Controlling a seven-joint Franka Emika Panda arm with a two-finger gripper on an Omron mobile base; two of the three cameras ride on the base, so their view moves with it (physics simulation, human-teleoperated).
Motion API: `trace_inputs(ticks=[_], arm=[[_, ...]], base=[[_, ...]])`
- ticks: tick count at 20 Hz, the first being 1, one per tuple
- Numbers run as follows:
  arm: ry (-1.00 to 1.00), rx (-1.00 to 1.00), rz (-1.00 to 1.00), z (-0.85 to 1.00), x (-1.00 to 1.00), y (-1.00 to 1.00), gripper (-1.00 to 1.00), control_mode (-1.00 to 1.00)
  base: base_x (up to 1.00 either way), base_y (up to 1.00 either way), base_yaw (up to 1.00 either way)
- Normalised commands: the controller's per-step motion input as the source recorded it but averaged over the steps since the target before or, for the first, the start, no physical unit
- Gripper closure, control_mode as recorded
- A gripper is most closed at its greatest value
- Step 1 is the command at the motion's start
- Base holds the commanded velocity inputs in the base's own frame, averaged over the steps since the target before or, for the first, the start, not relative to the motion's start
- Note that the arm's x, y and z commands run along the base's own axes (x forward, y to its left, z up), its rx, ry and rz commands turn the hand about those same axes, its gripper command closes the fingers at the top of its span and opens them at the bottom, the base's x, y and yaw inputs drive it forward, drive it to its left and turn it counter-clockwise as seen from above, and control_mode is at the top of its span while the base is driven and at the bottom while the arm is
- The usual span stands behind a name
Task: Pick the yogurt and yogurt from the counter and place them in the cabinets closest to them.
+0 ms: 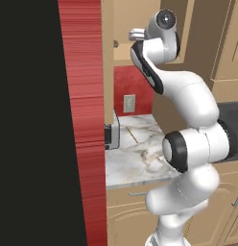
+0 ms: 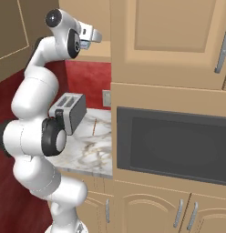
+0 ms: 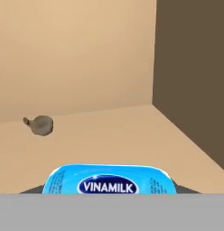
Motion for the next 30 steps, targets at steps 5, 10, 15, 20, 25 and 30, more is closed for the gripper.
trace_inputs(ticks=[5, 10, 15, 20, 25, 30], arm=[[0.04, -0.02, 0.0, 0.0, 0.52, 0.0, 1.0, -1.0], [0.01, -0.05, 0.0, 0.0, 0.45, 0.0, 1.0, -1.0], [0.0, -0.05, 0.0, 0.0, 0.28, 0.0, -1.0, -1.0], [0.0, -0.02, 0.0, 0.0, 0.07, 0.0, -1.0, -1.0], [0.01, 0.0, 0.0, 0.0, -0.03, 0.0, -1.0, -1.0], [0.03, 0.0, 0.0, 0.0, -0.34, 0.0, -1.0, -1.0]], base=[[0.0, 0.0, 0.0], [0.0, 0.0, 0.0], [0.0, 0.0, 0.0], [0.0, 0.0, 0.0], [0.0, 0.0, 0.0], [0.0, 0.0, 0.0]])
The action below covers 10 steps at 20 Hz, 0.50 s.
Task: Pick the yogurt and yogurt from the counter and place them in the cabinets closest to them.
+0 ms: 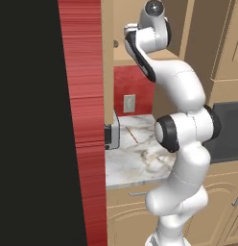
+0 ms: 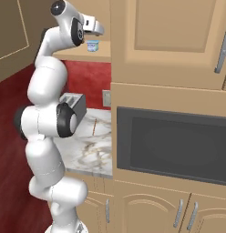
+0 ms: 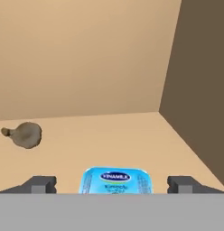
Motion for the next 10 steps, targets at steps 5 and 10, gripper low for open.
trace_inputs(ticks=[5, 10], arm=[[-0.02, -0.02, 0.01, -0.11, -0.84, 0.0, -1.0, -1.0], [-0.1, -0.06, 0.02, -0.47, -1.0, 0.0, -1.0, -1.0]], base=[[0.0, 0.0, 0.0], [0.0, 0.0, 0.0]])
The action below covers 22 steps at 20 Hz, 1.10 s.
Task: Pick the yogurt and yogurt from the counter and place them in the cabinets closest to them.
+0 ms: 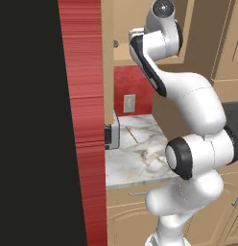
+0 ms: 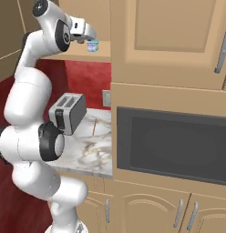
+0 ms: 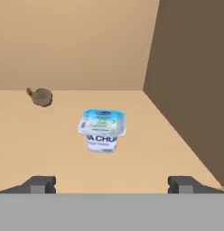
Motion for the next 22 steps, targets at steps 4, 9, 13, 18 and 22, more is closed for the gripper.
trace_inputs(ticks=[4, 9, 13, 18, 22], arm=[[-0.14, -0.03, 0.0, -0.48, -1.0, -0.01, -1.0, -1.0], [-0.23, 0.0, 0.0, -0.13, -1.0, 0.0, -1.0, -1.0], [-0.36, 0.0, 0.0, 0.0, -1.0, 0.0, -1.0, -1.0], [-0.34, 0.0, -0.05, 0.0, -0.91, 0.0, -1.0, -1.0], [-0.3, 0.0, -0.12, 0.0, -0.74, 0.0, -1.0, -1.0]], base=[[0.0, 0.0, 0.0], [0.0, 0.0, 0.0], [0.0, 0.0, 0.0], [0.0, 0.0, 0.0], [0.0, 0.0, 0.0]])
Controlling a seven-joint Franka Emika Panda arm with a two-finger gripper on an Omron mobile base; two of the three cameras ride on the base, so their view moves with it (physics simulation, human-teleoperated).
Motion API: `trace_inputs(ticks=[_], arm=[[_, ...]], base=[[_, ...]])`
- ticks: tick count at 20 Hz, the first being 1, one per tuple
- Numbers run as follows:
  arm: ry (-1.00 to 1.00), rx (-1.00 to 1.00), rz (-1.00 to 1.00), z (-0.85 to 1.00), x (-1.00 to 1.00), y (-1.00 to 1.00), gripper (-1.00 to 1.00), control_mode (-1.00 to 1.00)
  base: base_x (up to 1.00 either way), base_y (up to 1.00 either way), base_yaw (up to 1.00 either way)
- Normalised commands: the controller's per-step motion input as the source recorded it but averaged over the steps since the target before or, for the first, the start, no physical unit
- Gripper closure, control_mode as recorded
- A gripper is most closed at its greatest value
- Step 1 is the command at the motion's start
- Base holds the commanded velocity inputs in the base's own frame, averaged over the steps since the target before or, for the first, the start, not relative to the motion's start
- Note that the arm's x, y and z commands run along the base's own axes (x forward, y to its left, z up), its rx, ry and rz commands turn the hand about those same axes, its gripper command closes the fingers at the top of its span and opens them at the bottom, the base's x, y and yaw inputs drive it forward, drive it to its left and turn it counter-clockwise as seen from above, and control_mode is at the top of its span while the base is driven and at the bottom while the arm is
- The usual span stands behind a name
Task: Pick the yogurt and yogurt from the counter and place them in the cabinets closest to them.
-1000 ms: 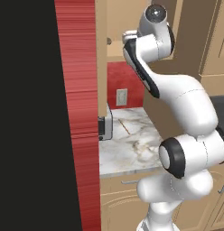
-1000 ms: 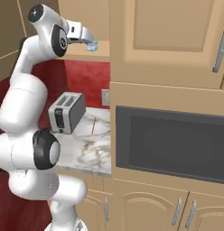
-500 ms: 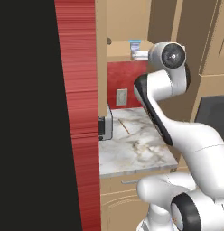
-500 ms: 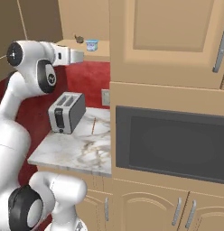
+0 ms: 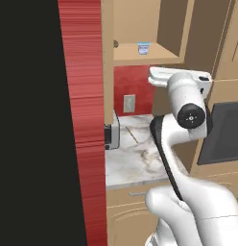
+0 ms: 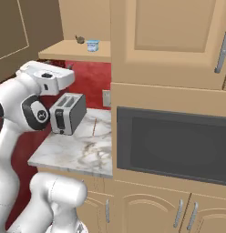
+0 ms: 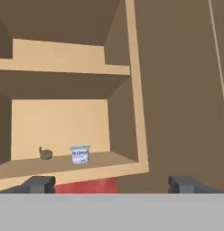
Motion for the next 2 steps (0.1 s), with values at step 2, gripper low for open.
trace_inputs(ticks=[2], arm=[[-0.14, 0.0, -0.08, 0.03, -0.22, -0.06, -1.0, -1.0]], base=[[0.0, 0.0, 0.0]])
